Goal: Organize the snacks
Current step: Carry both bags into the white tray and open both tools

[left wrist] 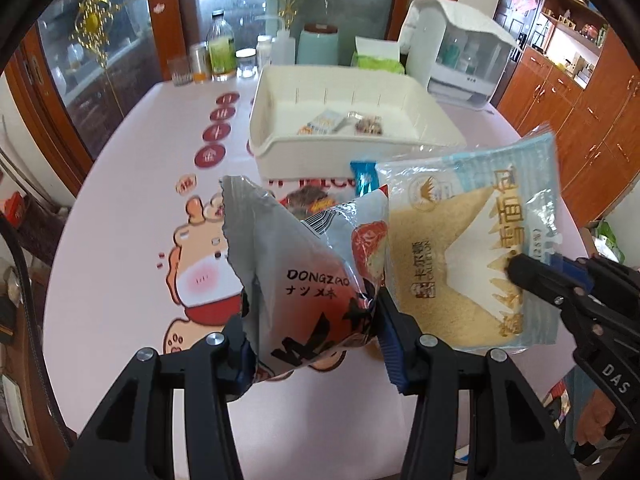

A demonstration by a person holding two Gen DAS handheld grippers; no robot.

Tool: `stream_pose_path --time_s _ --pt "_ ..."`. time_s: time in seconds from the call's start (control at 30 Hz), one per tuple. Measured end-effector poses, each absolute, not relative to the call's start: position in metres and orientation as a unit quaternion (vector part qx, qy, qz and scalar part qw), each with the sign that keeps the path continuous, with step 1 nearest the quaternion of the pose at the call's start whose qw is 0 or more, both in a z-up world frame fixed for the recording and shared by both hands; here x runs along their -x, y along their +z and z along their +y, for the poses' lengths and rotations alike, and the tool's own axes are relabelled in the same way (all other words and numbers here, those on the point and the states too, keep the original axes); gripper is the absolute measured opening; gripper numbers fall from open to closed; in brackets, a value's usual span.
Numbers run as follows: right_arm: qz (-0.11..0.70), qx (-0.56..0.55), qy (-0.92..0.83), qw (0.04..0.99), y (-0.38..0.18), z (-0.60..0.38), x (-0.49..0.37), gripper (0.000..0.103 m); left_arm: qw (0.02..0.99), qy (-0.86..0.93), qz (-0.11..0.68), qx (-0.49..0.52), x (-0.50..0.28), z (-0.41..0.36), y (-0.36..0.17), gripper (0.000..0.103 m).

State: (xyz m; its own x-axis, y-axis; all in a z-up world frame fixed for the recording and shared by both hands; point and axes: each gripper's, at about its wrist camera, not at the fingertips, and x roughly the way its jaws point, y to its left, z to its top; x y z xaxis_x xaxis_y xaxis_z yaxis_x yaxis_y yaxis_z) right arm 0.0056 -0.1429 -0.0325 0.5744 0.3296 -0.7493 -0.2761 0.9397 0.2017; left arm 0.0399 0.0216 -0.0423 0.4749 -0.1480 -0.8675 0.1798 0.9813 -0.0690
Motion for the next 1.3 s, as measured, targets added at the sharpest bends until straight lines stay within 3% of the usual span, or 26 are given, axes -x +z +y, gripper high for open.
stream_pose_path --time_s 0.77,1.3 --pt "0.333 -0.008 0.166 0.928 0.023 -0.203 -0.007 0.013 0.886 -0.057 0.455 -0.070 -0.044 -0.037 0.015 0.049" --pt "0.284 -0.036 0.074 0.955 0.079 -0.207 -0.111 0.013 0.908 -0.062 0.402 -0.105 -0.183 -0.029 0.062 0.050"
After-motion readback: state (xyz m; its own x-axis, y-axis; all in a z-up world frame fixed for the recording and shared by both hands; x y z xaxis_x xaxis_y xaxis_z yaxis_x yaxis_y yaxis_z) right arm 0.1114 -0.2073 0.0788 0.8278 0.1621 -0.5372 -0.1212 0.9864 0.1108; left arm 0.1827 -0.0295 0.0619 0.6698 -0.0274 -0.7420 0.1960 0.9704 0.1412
